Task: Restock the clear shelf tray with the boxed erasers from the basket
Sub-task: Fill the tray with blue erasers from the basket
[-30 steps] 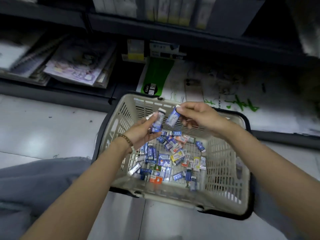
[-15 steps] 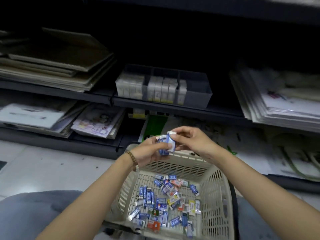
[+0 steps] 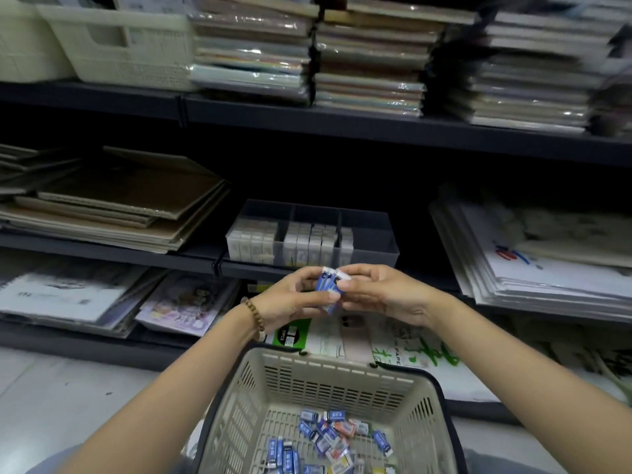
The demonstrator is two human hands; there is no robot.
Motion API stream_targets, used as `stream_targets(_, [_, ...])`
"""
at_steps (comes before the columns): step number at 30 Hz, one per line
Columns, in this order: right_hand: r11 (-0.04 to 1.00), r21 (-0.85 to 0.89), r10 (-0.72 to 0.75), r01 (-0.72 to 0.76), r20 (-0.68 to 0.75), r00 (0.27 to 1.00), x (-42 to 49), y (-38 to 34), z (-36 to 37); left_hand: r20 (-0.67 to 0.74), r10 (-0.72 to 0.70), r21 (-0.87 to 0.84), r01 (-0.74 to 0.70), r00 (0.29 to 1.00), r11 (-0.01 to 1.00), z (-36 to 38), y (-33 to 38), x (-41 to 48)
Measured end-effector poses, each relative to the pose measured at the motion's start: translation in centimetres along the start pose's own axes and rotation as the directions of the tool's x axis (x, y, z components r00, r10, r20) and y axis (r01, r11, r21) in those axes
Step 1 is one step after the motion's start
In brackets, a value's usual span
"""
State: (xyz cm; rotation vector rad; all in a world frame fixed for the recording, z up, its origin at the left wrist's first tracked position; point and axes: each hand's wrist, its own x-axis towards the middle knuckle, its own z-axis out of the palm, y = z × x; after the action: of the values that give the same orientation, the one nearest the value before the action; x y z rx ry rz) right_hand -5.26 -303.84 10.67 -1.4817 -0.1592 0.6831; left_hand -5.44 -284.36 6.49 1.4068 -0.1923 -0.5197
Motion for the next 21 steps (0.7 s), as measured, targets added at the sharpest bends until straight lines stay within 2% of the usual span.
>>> stream_targets(6, [0.997, -0.038, -0.066, 0.067, 0.012, 0.998, 1.3, -2.7, -3.2, -0.098, 0.182, 0.145, -0.167, 0.978, 0.975, -0.1, 2.4, 3.3])
stream_targets(9, [0.989, -0.082, -0.125, 0.121, -0.045, 0.991, 2.1, -4.1, -5.0, -0.083, 0.299, 0.284, -0.265, 0.951, 0.921, 0.3, 3.2, 5.8])
stream_targets(12, [0.975, -0.1, -0.209, 0.196, -0.143, 0.967, 3.1, -5.6, -7.0, -0.122, 0.375, 0.333, -0.318, 0.919, 0.888, -0.1, 4.1, 8.3])
stream_targets(14, [0.941, -0.266, -0.277, 0.211, -0.242, 0.93, 4.1, -6.4, -8.8, -0.164, 0.444, 0.535, -0.298, 0.881, 0.79, -1.4, 4.5, 9.7])
stream_targets(17, [0.796, -0.603, -0.327, 0.052, -0.357, 0.875, 5.7, -6.9, -11.0, -0.161, 0.467, 0.748, -0.201, 0.87, 0.632, -3.7, 4.1, 11.0])
stream_targets(21, [0.689, -0.721, -0.257, -0.07, -0.333, 0.907, 7.9, -5.7, -11.4, -0.136, 0.388, 0.858, -0.087, 0.911, 0.506, -5.0, 2.7, 12.4])
